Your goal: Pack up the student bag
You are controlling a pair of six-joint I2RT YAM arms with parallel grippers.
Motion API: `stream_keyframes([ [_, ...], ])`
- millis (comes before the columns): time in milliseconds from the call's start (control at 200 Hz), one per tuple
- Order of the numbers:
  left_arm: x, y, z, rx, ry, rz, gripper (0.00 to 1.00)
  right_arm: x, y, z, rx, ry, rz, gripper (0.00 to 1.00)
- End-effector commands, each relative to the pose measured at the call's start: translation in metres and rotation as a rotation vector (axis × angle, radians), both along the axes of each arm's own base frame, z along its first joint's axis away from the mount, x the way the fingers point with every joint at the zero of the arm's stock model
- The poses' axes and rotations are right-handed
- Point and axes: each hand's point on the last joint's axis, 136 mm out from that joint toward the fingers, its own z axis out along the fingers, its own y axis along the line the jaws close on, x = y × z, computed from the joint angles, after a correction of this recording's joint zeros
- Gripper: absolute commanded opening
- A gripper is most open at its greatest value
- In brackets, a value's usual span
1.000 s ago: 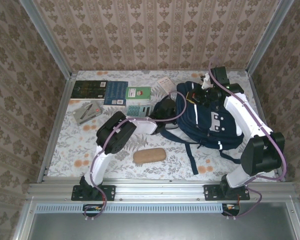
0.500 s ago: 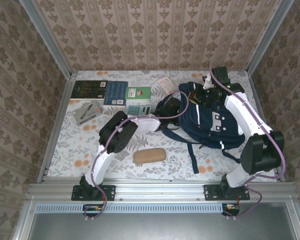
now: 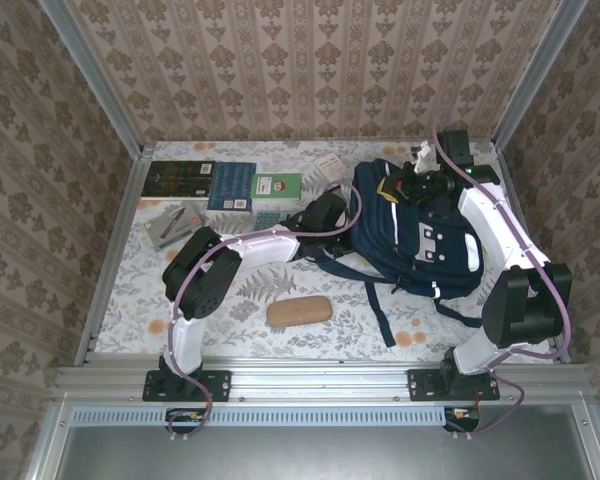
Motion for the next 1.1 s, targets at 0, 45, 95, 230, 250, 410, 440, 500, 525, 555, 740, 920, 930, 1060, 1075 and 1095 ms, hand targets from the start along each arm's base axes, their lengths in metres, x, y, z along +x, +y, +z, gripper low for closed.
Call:
stream_keyframes([
  [0, -0.002, 0.013, 0.019, 0.008, -0.055, -0.001, 0.83, 0.009, 0.010, 0.054, 0.108, -0.151, 0.077, 0.00],
  [45, -0.001, 0.018, 0.025, 0.014, -0.066, 0.005, 0.84, 0.008, 0.009, 0.055, 0.110, -0.153, 0.073, 0.00],
  [95, 0.000, 0.024, 0.033, 0.015, -0.080, 0.012, 0.85, 0.008, 0.009, 0.055, 0.110, -0.155, 0.074, 0.00],
  [230, 0.006, 0.043, 0.051, 0.019, -0.105, 0.039, 0.88, 0.004, 0.010, 0.049, 0.107, -0.145, 0.084, 0.00],
  [250, 0.007, 0.046, 0.053, 0.022, -0.109, 0.044, 0.88, 0.004, 0.010, 0.048, 0.105, -0.141, 0.084, 0.00],
  [410, 0.017, 0.079, 0.059, 0.082, -0.121, 0.100, 0.88, 0.001, 0.011, 0.044, 0.102, -0.142, 0.101, 0.00],
  [440, 0.018, 0.085, 0.060, 0.089, -0.120, 0.108, 0.88, -0.001, 0.011, 0.043, 0.102, -0.145, 0.110, 0.00],
  [500, 0.021, 0.098, 0.064, 0.105, -0.122, 0.129, 0.88, -0.003, 0.010, 0.040, 0.079, -0.142, 0.114, 0.00],
  [525, 0.023, 0.105, 0.064, 0.120, -0.126, 0.139, 0.88, -0.004, 0.009, 0.038, 0.065, -0.143, 0.116, 0.00],
  [555, 0.025, 0.113, 0.066, 0.137, -0.133, 0.151, 0.88, -0.005, 0.007, 0.036, 0.043, -0.145, 0.118, 0.00],
  [740, 0.031, 0.152, 0.069, 0.179, -0.137, 0.193, 0.87, -0.012, -0.010, 0.011, -0.119, -0.131, 0.113, 0.00],
  [920, 0.039, 0.174, 0.070, 0.230, -0.146, 0.210, 0.87, -0.010, -0.019, 0.009, -0.224, -0.158, 0.138, 0.00],
  [930, 0.041, 0.176, 0.071, 0.228, -0.148, 0.213, 0.87, -0.010, -0.019, 0.009, -0.228, -0.161, 0.141, 0.00],
  [1060, 0.061, 0.199, 0.077, 0.226, -0.157, 0.263, 0.86, -0.007, -0.011, 0.014, -0.305, -0.191, 0.202, 0.00],
  [1075, 0.064, 0.201, 0.078, 0.229, -0.160, 0.268, 0.86, -0.006, -0.010, 0.012, -0.310, -0.187, 0.208, 0.00],
  [1095, 0.067, 0.205, 0.079, 0.233, -0.160, 0.277, 0.86, -0.005, -0.009, 0.011, -0.313, -0.181, 0.213, 0.00],
])
